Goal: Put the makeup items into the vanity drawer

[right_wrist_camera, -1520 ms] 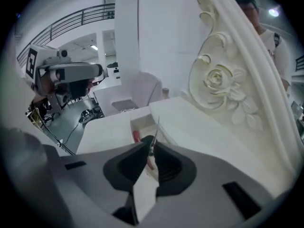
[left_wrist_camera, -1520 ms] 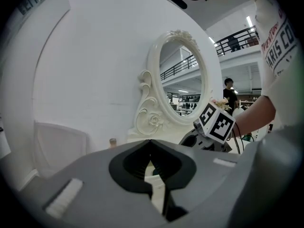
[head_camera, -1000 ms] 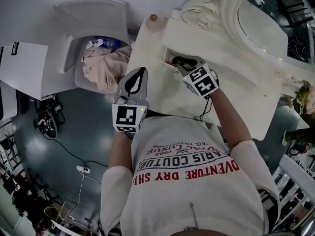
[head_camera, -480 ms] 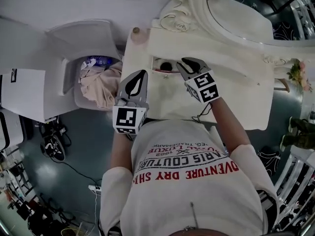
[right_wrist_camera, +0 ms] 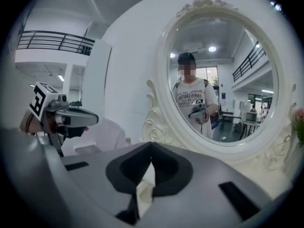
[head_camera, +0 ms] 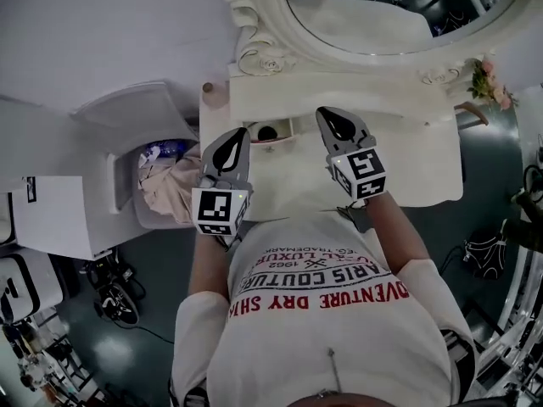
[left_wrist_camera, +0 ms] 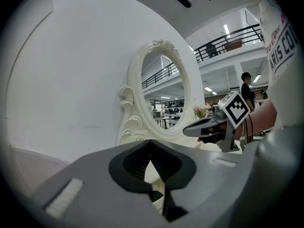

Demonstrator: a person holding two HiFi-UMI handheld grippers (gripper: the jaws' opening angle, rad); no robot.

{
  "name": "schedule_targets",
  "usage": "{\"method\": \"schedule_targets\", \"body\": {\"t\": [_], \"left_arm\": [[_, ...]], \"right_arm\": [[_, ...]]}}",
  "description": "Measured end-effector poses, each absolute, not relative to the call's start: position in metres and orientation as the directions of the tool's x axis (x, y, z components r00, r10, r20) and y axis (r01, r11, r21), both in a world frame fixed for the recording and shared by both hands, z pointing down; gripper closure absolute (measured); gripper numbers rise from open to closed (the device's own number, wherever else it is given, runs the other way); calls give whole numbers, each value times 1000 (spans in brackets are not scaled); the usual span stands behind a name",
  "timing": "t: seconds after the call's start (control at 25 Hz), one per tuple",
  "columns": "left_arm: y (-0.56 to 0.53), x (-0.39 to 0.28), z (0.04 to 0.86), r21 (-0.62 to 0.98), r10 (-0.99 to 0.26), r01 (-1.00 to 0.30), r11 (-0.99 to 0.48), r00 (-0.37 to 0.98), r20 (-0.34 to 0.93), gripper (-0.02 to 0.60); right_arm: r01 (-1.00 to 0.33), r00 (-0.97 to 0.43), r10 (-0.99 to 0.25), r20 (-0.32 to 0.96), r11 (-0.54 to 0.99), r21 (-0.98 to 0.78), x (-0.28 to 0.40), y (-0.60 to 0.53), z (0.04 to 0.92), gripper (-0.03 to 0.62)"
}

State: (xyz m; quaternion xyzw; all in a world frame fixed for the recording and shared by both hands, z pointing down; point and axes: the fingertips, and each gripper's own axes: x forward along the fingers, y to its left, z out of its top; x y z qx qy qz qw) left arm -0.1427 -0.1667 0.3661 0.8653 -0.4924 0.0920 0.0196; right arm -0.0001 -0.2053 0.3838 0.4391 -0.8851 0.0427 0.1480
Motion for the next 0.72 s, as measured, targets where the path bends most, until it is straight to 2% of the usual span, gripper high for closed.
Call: {"method": "schedule_targets", "body": {"t": [0.44, 0.72], "left_arm": [[-165, -151, 359, -59, -828, -835, -548, 531, 182, 572], [-162, -161, 357, -47, -829, -835, -548, 534, 167, 572]], "right_arm": [[-809, -554, -813, 181, 577, 114, 4, -184, 365, 586], [-810, -551, -815, 179, 574, 123, -9, -182, 369, 586]]}}
